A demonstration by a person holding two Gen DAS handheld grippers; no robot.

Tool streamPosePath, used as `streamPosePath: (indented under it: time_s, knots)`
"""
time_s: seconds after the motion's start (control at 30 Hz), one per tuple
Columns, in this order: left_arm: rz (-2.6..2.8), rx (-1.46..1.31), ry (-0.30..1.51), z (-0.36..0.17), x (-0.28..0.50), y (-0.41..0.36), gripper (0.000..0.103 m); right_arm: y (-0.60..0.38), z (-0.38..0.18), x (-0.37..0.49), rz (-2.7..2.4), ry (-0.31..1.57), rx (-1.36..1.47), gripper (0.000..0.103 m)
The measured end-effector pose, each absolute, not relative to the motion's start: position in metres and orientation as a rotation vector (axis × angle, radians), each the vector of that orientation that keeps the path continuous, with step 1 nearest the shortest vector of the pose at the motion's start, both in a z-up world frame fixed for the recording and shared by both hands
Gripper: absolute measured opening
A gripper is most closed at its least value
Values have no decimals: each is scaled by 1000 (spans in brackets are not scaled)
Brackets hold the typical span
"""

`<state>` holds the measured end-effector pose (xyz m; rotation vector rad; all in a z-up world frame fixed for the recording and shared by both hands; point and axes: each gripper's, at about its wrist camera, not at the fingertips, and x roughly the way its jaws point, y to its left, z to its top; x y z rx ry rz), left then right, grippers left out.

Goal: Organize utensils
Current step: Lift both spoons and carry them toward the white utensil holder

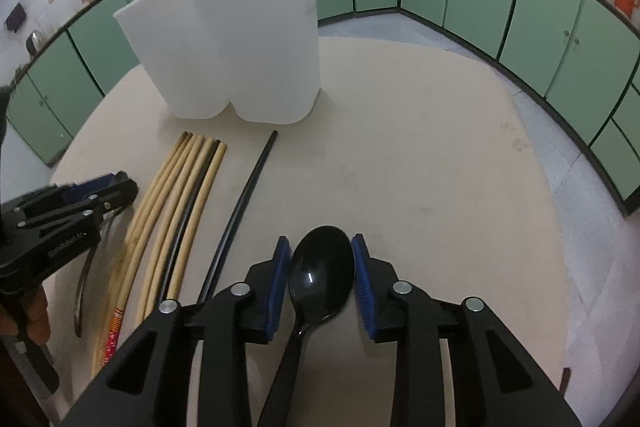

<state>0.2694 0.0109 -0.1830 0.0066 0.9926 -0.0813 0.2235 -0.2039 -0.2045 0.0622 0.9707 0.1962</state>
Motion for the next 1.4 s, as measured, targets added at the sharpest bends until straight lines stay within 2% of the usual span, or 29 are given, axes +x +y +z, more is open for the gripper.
streamPosePath:
  time_s: [0.1,0.3,0.53,0.8,1.03,1.17,1.4]
  knots:
    - [-110,-32,947,-176,263,14,27,-211,-198,214,226,903,84,31]
    - [-135,-62,673,-144,217,25,27,-218,-170,192,269,692,104,31]
    - [-139,-113,497,-118,188,33,26,-217,-136,188,316,514,99,30]
    - [-188,-159,329,-62,185,29,26,-224,-90,212,385,364,170,30]
    - [-252,-166,199,-8,218,6,26,-234,-42,257,416,219,231,30]
    - [-261,-140,170,3,252,-13,26,-229,-33,292,393,179,227,30]
    - [-246,-139,285,-33,310,-26,26,-222,-72,332,377,280,212,30]
